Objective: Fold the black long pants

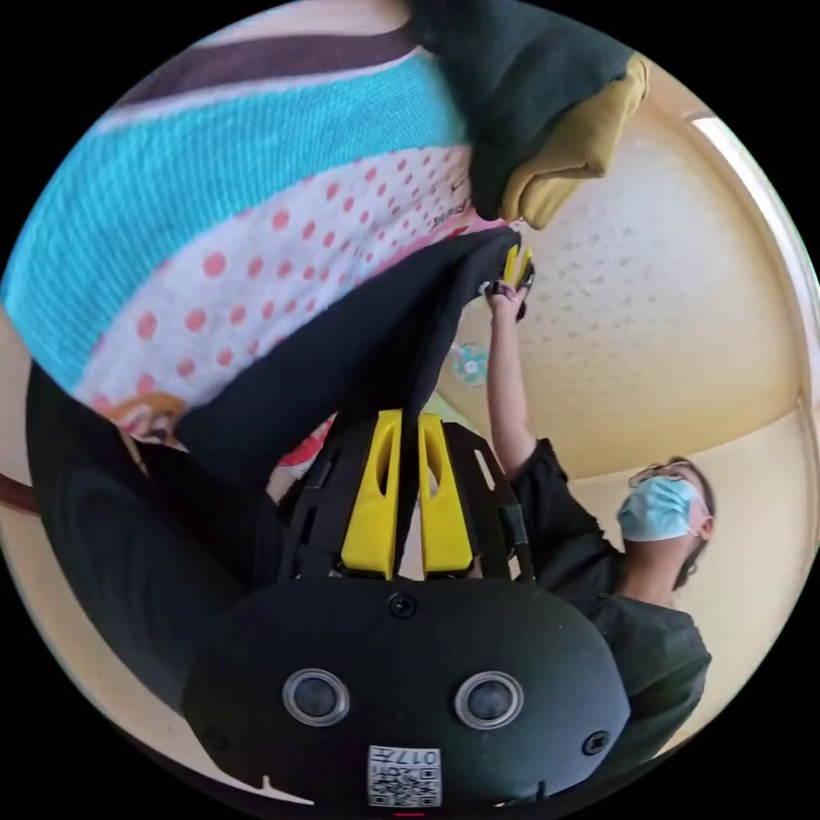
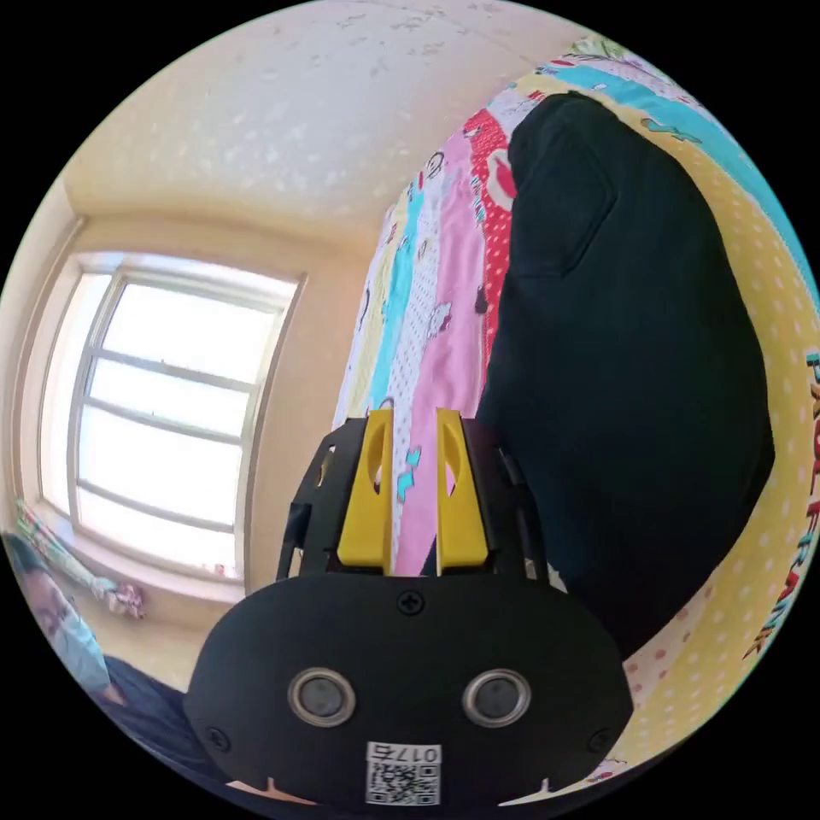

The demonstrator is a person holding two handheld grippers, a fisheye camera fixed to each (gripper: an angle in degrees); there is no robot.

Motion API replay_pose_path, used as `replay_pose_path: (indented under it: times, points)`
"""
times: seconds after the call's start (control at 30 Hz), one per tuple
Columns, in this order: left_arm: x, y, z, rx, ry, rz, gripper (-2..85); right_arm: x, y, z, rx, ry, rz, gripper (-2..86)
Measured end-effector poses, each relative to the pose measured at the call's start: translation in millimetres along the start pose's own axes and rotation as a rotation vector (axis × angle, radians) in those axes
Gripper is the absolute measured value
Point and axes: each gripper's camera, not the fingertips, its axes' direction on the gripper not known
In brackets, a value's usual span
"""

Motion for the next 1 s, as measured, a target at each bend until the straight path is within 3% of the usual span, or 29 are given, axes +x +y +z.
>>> replay_pose_path:
  times: [0.17,0.23,0.3,0.37,0.47,0.53,0.63,0.77,0.83,0.93,1.0]
  points:
    - [46,-12,-4,-0.100,-0.214,0.169,4.1,-50,164,-7,-0.218,0.197,-0.148,10.9]
    - [47,-13,0,-0.130,-0.307,0.168,4.5,-49,251,-11,-0.222,0.235,-0.053,11.5]
    - [44,-15,5,-0.158,-0.517,0.105,6.0,-42,309,-8,-0.204,0.195,0.091,12.2]
    - [66,-11,9,-0.133,-0.747,0.177,10.0,-36,361,3,-0.194,0.188,0.212,13.0]
    - [100,-6,24,-0.119,-0.744,0.384,12.1,-38,413,18,-0.078,0.051,0.325,13.6]
    - [95,-15,46,-0.209,-0.732,0.403,12.2,-34,429,52,-0.142,-0.140,0.381,12.1]
    - [49,-19,100,-0.455,-0.724,0.289,8.8,-43,434,53,-0.212,-0.059,0.366,7.4]
    - [39,41,147,-0.501,-0.673,0.320,4.8,-67,438,5,-0.302,0.087,0.249,6.2]
    - [20,65,181,-0.626,-0.713,0.271,4.8,-75,459,2,-0.525,0.290,0.124,6.4]
    - [-21,96,229,-0.806,-0.892,0.176,5.7,-51,489,-3,-0.660,0.258,0.203,7.8]
    - [-14,100,234,-0.793,-0.915,0.223,8.1,-44,488,-27,-0.607,0.201,0.210,9.4]
